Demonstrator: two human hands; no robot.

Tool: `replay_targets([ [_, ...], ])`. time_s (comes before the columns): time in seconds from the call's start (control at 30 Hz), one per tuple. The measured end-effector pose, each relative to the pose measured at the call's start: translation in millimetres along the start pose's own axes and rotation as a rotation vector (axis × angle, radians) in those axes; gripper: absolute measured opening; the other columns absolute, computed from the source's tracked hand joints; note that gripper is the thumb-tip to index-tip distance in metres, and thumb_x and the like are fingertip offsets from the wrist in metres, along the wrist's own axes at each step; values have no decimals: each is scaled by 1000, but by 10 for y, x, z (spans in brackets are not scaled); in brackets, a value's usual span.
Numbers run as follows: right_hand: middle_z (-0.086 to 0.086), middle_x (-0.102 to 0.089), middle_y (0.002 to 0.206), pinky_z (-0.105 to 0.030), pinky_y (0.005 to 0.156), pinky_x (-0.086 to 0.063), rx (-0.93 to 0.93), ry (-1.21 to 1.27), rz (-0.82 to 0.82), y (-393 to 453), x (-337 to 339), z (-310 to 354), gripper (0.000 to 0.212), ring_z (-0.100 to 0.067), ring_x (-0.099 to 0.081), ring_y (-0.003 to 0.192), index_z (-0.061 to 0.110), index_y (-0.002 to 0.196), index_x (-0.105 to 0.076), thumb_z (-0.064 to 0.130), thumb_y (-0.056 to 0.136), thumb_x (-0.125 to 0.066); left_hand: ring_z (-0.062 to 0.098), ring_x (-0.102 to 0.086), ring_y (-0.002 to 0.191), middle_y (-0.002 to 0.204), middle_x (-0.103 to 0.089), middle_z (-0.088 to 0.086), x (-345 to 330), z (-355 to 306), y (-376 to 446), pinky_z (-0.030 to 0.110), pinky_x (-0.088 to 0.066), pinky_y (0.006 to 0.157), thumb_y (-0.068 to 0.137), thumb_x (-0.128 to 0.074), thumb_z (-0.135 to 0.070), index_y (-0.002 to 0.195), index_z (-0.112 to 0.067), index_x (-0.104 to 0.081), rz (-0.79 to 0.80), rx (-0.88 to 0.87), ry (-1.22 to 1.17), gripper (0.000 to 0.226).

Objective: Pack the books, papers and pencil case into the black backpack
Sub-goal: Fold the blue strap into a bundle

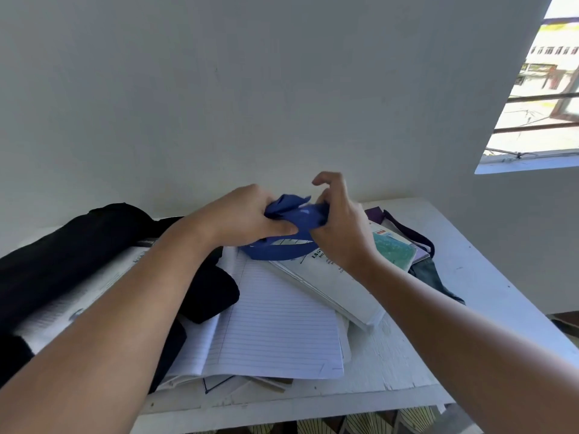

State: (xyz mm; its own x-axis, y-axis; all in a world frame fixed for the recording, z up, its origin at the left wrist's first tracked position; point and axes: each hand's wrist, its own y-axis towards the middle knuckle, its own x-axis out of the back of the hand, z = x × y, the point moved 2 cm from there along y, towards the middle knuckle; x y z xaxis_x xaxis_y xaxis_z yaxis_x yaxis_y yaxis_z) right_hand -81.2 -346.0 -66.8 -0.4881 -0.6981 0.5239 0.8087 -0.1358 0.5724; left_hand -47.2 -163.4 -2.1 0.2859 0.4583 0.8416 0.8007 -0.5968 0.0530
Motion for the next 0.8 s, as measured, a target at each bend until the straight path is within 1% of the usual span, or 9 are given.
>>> replay_targets([
  [0.1, 6, -56, 80, -39, 61, -45, -140, 8, -37, -11, 14, -183, 60, -22, -55, 70, 29, 123, -43, -3, 75, -58, 15, -49, 52, 53, -55, 6, -1, 94, -65, 20, -40, 57, 94, -70, -21, 65, -2, -57, -105, -9, -276, 37],
  [0.23, 3, -58, 103, -32, 63, -41, -216, -3, -93, 56, 53, -313, 48, -22, -52, 86, 26, 107, -57, -8, 74, -53, 19, -41, 51, 44, -46, 0, 108, 455, -62, 31, -29, 56, 77, -65, -19, 65, -11, -58, -739, 163, -831, 17],
  [0.33, 0, -59, 106, -11, 62, -34, -321, 12, -141, 35, 81, -480, 42, -18, -50, 89, 23, 103, -62, -10, 79, -52, 23, -30, 43, 38, -35, -1, 176, 720, -109, 31, -25, 52, 82, -58, -15, 61, -17, -41, -884, 234, -1003, 26],
  [0.43, -3, -60, 108, -12, 61, -33, -342, -19, -132, -51, 69, -606, 40, -15, -49, 84, 25, 102, -61, -9, 82, -52, 21, -43, 50, 47, -46, -3, 84, 884, -107, 32, -34, 57, 82, -61, -20, 67, -17, -51, -832, 371, -929, 18],
  [0.53, -2, -59, 113, -28, 58, -36, -432, -176, -76, -120, 121, -751, 35, -19, -51, 82, 23, 109, -59, -3, 85, -54, 18, -55, 61, 62, -57, 2, -82, 971, -80, 33, -42, 64, 89, -67, -16, 75, -15, -60, -725, 476, -908, 16],
  [0.57, -3, -58, 118, -30, 61, -38, -473, -285, 14, -135, 141, -809, 34, -23, -53, 87, 24, 115, -57, 2, 88, -56, 18, -56, 61, 62, -58, 2, -124, 963, -75, 31, -44, 64, 89, -71, -15, 77, -15, -62, -667, 455, -929, 14],
  [0.63, -9, -52, 133, -39, 84, -45, -533, -518, 282, -175, 143, -882, 42, -31, -53, 110, 27, 130, -51, 19, 91, -64, 15, -46, 52, 55, -55, 2, -182, 926, -64, 24, -41, 55, 86, -75, -16, 81, -14, -67, -556, 353, -974, 10],
  [0.7, -13, -40, 147, -54, 112, -32, -512, -613, 470, -211, 91, -868, 71, -35, -39, 135, 34, 149, -37, 37, 87, -72, 10, -38, 49, 57, -49, -1, -223, 872, -42, 21, -37, 48, 75, -79, -21, 91, -10, -58, -485, 291, -1072, 28],
  [0.8, -7, -27, 158, -66, 122, -3, -394, -528, 538, -186, -46, -692, 97, -35, -19, 150, 40, 160, -19, 50, 82, -76, 10, -39, 54, 72, -42, -2, -256, 819, 7, 24, -41, 56, 61, -77, -27, 104, -16, -34, -380, 282, -1241, 62],
])
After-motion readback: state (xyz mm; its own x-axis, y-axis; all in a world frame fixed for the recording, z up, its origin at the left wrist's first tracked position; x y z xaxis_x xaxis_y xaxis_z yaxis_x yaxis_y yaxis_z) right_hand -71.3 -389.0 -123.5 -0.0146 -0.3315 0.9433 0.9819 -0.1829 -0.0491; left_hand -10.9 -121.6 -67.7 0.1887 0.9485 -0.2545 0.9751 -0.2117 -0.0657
